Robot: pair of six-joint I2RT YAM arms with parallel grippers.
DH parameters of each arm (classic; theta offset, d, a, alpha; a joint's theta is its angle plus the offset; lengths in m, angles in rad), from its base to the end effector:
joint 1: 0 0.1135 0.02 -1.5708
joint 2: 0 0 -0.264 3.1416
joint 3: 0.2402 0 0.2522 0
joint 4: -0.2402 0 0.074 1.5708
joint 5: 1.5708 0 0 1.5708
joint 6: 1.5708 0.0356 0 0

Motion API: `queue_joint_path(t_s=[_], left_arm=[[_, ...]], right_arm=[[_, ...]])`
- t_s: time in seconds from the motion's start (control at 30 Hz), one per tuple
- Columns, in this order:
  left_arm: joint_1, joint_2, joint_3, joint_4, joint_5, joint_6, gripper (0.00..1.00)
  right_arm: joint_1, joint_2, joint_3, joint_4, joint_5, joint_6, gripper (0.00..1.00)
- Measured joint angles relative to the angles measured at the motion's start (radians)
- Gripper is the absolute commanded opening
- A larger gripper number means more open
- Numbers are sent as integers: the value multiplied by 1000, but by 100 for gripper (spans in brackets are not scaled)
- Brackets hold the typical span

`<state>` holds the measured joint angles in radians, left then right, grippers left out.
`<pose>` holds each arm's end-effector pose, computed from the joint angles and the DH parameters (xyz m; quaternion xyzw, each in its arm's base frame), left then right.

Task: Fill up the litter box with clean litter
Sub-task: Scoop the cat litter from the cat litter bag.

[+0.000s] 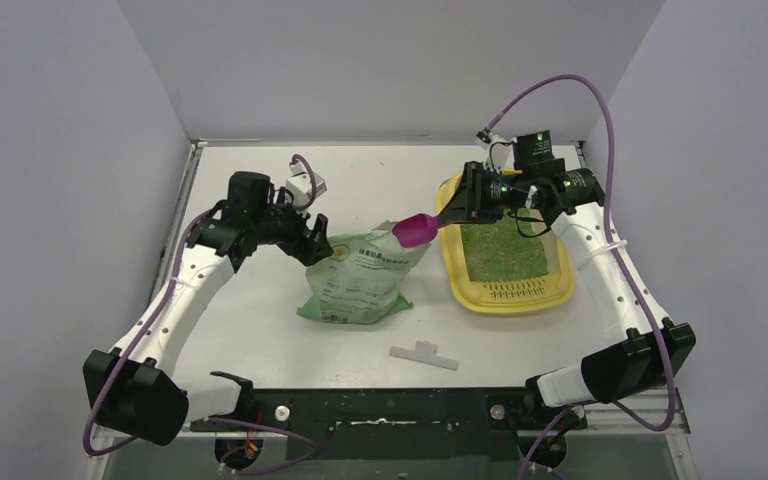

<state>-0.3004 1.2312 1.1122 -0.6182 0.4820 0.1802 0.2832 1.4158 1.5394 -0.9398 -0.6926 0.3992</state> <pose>0.2440 -0.0929 0.3220 0.3052 0.8395 -0.2415 0.3793 0.2667 0.1013 0.3902 -0.0741 0.8803 0.4133 0.2210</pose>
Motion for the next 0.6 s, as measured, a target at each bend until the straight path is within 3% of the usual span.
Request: queue_joint_path(t_s=[0.17, 0.33, 0.43, 0.6], left_arm=[[0, 37, 32, -19, 34, 32, 73], [-2, 77, 51, -34, 104, 57, 62], [-13, 113, 68, -51, 139, 69, 51], [-41, 141, 86, -96, 157, 106, 22]], right_arm=[[1, 4, 26, -20, -31, -31, 0], [24, 10, 23, -20, -57, -27, 0], [58, 37, 23, -9, -61, -19, 0], [78, 96, 25, 1, -61, -14, 0]])
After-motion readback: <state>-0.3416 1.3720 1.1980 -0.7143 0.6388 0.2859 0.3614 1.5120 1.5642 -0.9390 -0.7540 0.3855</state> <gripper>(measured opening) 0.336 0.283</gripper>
